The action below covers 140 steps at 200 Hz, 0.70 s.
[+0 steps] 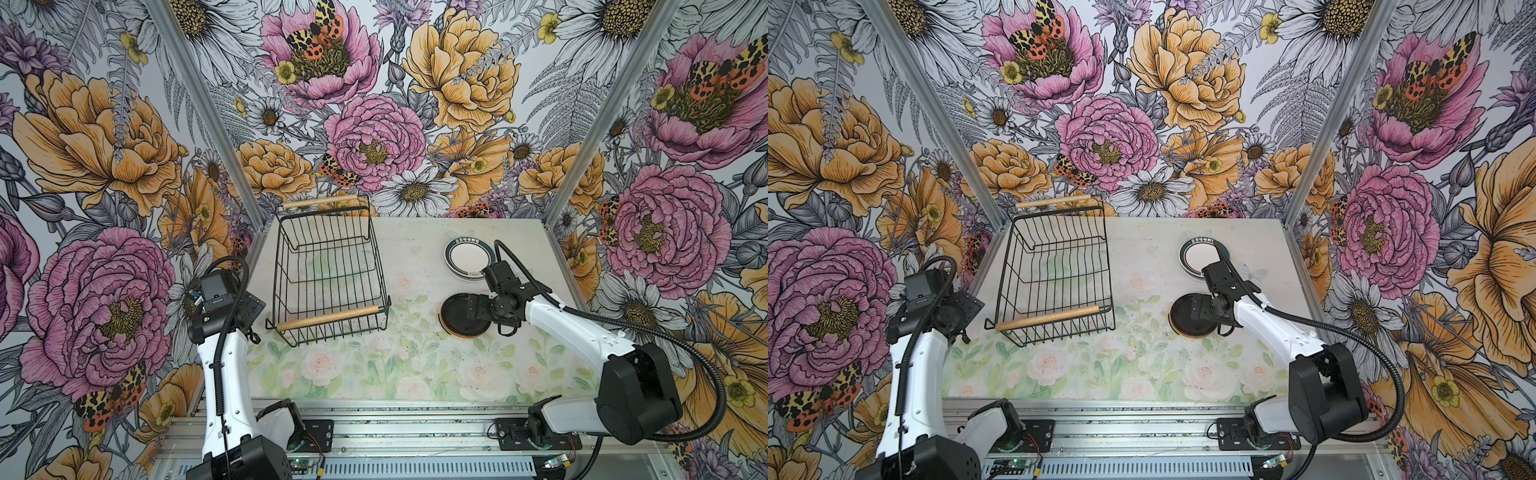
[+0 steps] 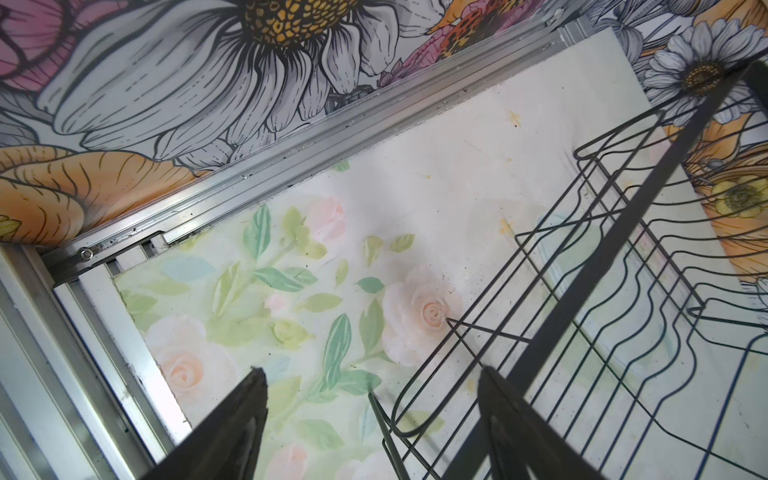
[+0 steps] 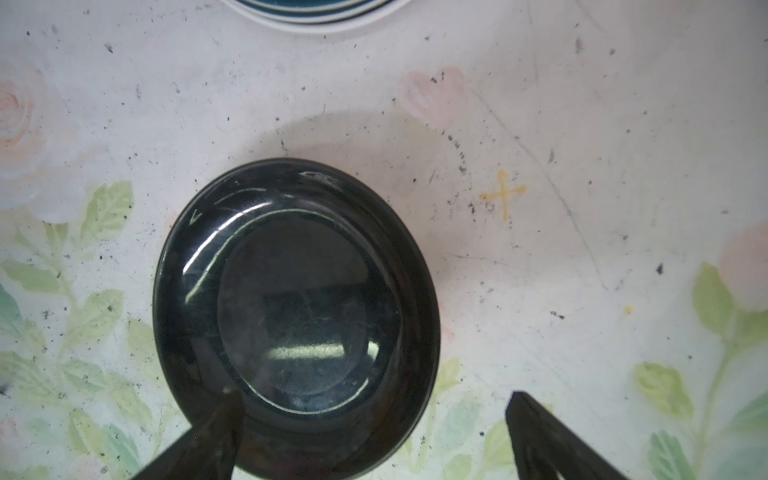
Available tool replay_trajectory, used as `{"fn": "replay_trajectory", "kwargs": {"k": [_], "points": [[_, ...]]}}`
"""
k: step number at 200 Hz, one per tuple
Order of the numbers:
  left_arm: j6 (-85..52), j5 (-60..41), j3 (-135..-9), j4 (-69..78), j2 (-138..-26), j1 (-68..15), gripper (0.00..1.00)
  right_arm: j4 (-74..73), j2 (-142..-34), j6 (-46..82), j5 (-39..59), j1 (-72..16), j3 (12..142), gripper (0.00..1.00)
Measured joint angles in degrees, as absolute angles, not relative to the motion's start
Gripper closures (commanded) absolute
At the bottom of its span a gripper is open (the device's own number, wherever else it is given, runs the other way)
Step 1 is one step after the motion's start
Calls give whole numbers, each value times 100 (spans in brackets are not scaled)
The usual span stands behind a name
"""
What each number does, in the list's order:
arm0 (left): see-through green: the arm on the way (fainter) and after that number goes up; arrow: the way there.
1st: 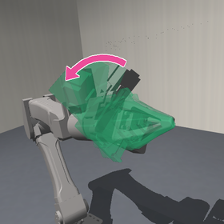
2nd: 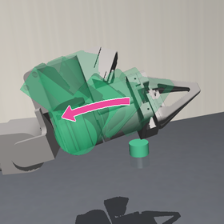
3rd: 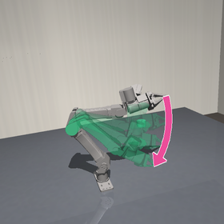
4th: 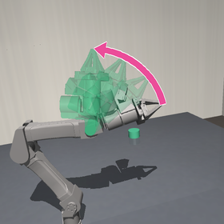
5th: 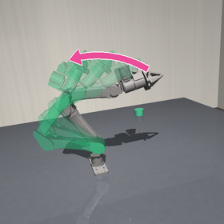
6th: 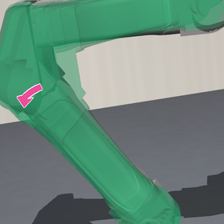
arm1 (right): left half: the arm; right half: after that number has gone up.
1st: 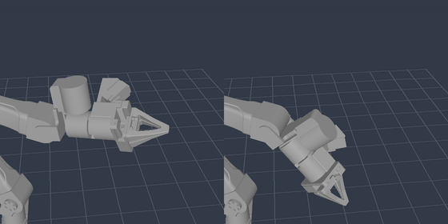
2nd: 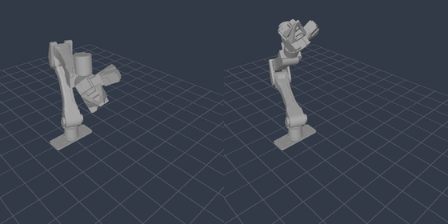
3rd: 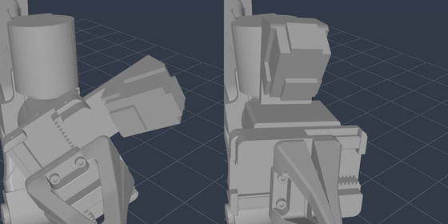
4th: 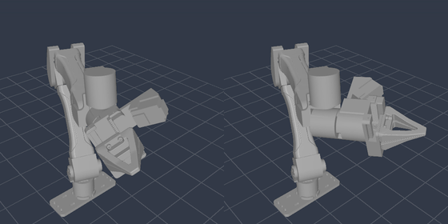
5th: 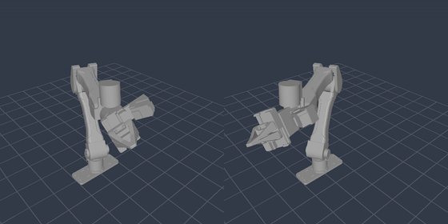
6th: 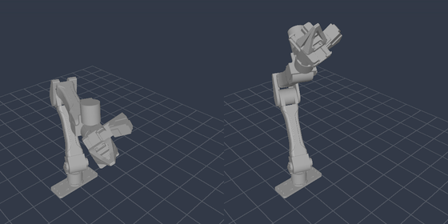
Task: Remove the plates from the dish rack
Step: 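Lower the dark plate flat onto the orange plate with the right gripper, then open the right gripper and rise away from the stack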
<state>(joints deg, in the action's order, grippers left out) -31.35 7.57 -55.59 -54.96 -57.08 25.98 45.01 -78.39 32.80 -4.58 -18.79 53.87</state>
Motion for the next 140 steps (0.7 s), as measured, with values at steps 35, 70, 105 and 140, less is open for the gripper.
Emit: {"fn": "replay_trajectory", "kwargs": {"k": [35, 70, 105, 140], "points": [[-3039, 626, -5559, -5363, -6178, 2794, 21, 4530, -7730, 3142, -650, -1737, 5535, 1], [-3048, 657, -5559, -5271, -6995, 2729, 23, 4405, -7459, 2941, -707, -1186, 5653, 1], [-3114, 985, -5583, -5168, -7470, 2185, 24, 4132, -7216, 2766, -578, -454, 5653, 1], [-3107, 1260, -5710, -4984, -7953, 1708, 24, 3756, -7214, 2753, -582, -224, 5607, 1]]}}
